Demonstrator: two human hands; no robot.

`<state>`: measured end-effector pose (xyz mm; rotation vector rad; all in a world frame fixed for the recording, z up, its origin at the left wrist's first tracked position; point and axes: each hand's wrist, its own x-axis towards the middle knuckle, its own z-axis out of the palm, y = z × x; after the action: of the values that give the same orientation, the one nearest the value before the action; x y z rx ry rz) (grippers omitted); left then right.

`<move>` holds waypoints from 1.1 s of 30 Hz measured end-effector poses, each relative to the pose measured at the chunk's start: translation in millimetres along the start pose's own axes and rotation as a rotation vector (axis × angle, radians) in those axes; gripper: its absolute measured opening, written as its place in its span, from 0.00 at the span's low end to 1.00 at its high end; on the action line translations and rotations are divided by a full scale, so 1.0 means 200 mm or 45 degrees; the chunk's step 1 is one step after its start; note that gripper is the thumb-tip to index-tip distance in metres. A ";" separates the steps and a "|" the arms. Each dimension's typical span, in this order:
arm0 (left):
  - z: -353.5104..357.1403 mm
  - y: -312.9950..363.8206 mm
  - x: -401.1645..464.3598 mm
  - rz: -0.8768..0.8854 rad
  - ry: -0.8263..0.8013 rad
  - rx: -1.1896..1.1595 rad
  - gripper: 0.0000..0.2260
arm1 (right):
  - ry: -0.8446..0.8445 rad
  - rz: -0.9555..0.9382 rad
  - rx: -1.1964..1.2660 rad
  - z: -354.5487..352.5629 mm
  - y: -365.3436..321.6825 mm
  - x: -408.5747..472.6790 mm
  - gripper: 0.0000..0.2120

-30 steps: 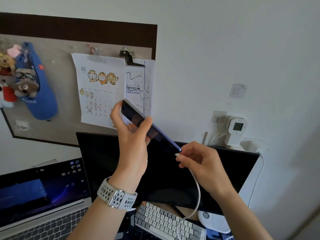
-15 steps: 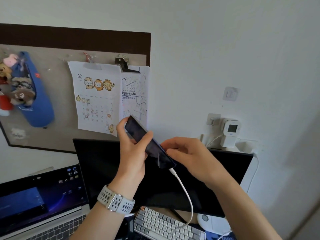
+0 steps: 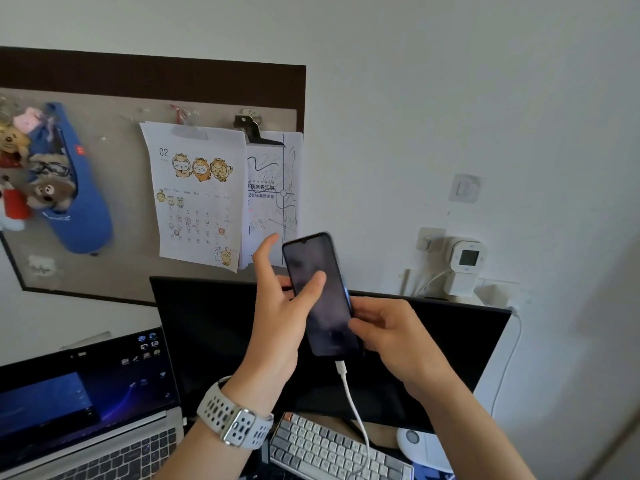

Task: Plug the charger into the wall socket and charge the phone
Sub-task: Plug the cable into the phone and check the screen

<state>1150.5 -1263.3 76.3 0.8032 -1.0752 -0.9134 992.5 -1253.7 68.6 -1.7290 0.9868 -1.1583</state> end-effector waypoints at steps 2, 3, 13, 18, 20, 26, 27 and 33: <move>-0.02 0.01 0.00 -0.054 -0.020 -0.088 0.24 | 0.018 0.043 0.219 -0.01 0.03 0.00 0.19; -0.03 0.01 0.00 -0.079 -0.037 -0.119 0.22 | 0.022 0.061 0.289 -0.02 0.04 0.01 0.19; -0.03 0.00 0.00 -0.110 -0.105 -0.205 0.27 | 0.044 0.102 0.495 -0.05 0.10 0.01 0.19; -0.02 -0.02 -0.01 -0.098 -0.126 -0.228 0.30 | 0.070 0.112 0.552 -0.06 0.11 0.01 0.20; -0.01 -0.02 -0.01 -0.088 -0.138 -0.237 0.30 | 0.080 0.110 0.564 -0.07 0.11 0.01 0.21; 0.00 -0.02 0.00 -0.084 -0.137 -0.253 0.29 | 0.117 0.105 0.537 -0.08 0.11 0.00 0.19; 0.01 -0.02 0.00 -0.084 -0.134 -0.258 0.29 | 0.137 0.096 0.528 -0.08 0.11 0.00 0.18; 0.00 -0.05 -0.01 -0.105 -0.152 -0.327 0.27 | 0.168 0.010 0.409 -0.08 0.08 -0.02 0.23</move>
<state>1148.9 -1265.9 66.3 0.5890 -1.0078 -1.1549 974.4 -1259.2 56.5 -1.4079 0.8309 -1.3587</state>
